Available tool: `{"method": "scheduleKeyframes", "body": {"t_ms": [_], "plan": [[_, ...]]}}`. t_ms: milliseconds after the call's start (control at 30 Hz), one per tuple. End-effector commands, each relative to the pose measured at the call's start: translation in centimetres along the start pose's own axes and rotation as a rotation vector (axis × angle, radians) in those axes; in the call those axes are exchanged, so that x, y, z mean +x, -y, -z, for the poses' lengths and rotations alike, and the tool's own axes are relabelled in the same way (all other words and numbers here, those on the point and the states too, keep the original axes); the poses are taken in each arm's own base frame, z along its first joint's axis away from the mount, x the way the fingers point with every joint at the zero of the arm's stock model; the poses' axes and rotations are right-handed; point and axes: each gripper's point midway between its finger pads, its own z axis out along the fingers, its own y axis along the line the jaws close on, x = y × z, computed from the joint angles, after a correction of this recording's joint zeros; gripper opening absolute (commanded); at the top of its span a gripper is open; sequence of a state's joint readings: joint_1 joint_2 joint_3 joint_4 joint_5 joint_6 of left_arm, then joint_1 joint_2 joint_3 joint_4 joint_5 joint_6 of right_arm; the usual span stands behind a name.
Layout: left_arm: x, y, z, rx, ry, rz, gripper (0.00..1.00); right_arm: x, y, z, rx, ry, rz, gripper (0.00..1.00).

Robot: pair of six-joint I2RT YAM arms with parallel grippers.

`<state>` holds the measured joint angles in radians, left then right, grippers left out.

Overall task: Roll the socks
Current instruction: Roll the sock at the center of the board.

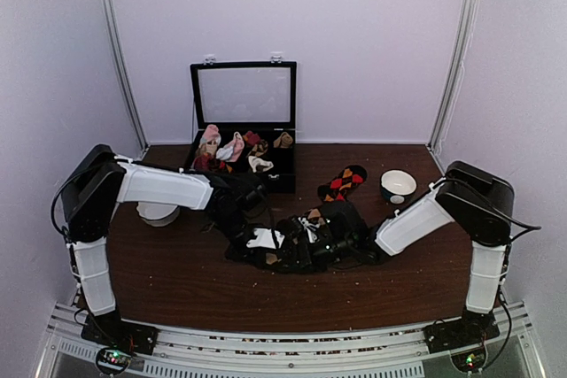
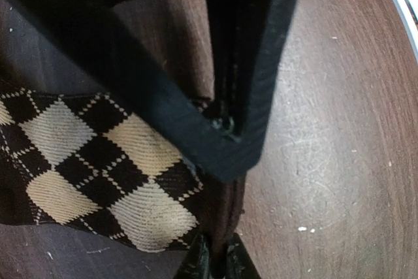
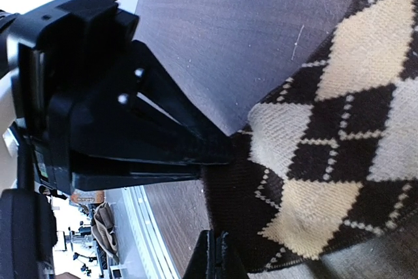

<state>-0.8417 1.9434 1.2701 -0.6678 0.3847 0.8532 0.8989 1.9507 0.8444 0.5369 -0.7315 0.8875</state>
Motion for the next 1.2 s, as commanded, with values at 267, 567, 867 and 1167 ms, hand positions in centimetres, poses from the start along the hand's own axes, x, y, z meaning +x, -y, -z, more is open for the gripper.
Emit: {"method": "scheduleKeyframes", "body": {"t_ms": [267,567,867,1167], "plan": [[-1.6,0.2,-0.4,0.125,0.041,0.093,0.0,-0.5,0.2,1.8,0.059,0.09,0.129,0.31],[-2.8,1.7,0.4,0.343,0.135,0.304,0.0,1.0,-1.4,6.4,0.407,0.177,0.78,0.52],[-2.0,2.2,-0.5,0.431,0.101,0.38,0.0,4.9,-3.1,4.3,0.532,0.06,1.296,0.48],[-1.3,1.2,-1.6,0.436,0.039,0.398,0.0,5.7,-3.3,1.8,0.629,-0.047,1.57,0.44]]}}
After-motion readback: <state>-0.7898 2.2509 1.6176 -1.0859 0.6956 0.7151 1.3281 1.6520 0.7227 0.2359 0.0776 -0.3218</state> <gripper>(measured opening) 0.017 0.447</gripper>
